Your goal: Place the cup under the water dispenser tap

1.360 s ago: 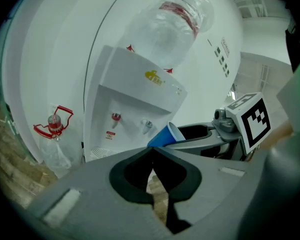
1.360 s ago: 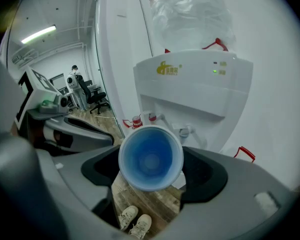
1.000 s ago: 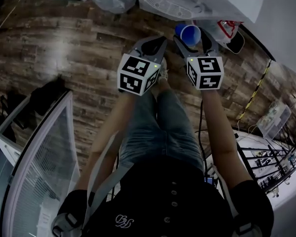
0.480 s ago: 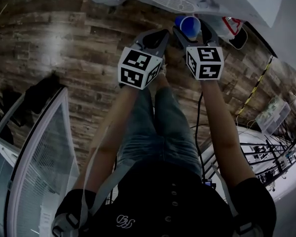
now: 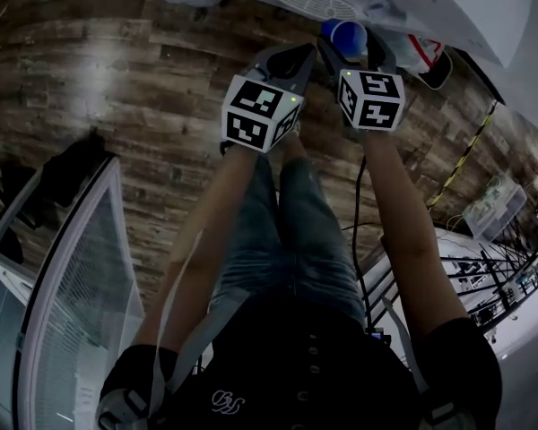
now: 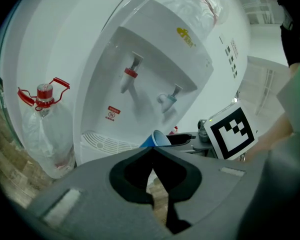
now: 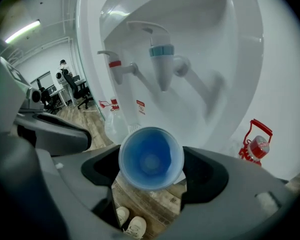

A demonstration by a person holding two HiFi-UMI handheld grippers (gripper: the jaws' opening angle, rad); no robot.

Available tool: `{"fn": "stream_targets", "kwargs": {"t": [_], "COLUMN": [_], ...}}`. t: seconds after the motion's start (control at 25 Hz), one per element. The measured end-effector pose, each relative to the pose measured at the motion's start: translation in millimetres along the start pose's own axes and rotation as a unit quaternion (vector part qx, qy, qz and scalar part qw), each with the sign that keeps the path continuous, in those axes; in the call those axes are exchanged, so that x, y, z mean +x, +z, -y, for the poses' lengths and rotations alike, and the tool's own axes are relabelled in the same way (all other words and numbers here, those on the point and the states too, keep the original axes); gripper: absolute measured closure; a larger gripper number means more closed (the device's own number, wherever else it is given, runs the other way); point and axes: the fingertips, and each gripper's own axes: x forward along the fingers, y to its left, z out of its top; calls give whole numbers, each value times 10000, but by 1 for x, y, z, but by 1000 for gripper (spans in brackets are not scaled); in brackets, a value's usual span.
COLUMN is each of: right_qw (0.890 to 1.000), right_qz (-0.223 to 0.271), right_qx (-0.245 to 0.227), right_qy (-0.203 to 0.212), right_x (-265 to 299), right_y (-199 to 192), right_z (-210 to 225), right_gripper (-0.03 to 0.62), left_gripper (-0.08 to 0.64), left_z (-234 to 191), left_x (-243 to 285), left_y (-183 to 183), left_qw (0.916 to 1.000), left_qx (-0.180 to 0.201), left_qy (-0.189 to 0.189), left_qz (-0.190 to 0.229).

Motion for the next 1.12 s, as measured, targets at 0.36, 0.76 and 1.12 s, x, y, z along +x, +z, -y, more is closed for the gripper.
{"fn": "stream_targets", "kwargs": {"t": [0.36,0.76,1.12], "right_qw": [9994,9985,9970], "right_qz": [-25,-15,-133], "right_qx": [123,251,359], "right_qy": [-309,-489,-668], "right_x": [32,53,64], "right_y": [0,11,8], "right_z": [18,23,31], "right_gripper": [225,225,225], "left_gripper": [560,560,560], "left_z": [-9,-8,-3], "left_x": [10,10,5], "left_y": [-1,-2,-5], "left_qw": [9999,9999,9998], "left_qx": [43,-25,-67], "left_qy": [-45,-129,-164], "left_qz": [-78,-49,-52]}}
